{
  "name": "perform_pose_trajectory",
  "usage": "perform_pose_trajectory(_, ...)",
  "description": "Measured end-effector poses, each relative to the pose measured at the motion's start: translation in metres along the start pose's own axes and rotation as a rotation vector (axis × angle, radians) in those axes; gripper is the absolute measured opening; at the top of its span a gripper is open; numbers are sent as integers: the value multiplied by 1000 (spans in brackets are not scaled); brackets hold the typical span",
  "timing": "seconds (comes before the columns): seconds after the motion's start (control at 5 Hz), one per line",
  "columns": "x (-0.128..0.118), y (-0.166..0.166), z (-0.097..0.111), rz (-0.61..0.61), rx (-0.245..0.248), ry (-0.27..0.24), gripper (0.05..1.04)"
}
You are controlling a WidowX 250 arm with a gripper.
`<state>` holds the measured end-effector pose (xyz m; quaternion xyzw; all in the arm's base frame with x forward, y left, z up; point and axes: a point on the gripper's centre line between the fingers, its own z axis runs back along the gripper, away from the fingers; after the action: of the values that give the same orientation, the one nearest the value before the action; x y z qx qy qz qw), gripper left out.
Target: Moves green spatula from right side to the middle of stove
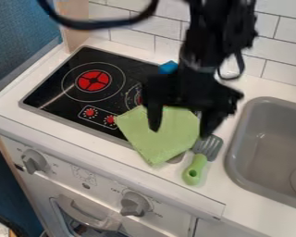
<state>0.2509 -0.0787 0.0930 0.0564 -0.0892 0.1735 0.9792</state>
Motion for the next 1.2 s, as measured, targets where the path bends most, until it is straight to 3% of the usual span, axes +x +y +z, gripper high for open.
perform_pose_trajectory(0.2,-13,-9,-21,-63,-83,80,999)
perform_pose_trajectory(0.8,-26,-27,-57,-81,-95,107,972)
perform_pose_trajectory(1.0,-31,-29,-63,-88,-66,106,691)
perform_pose_trajectory(1.2,-31,-33,-62,-75,-82,107,436)
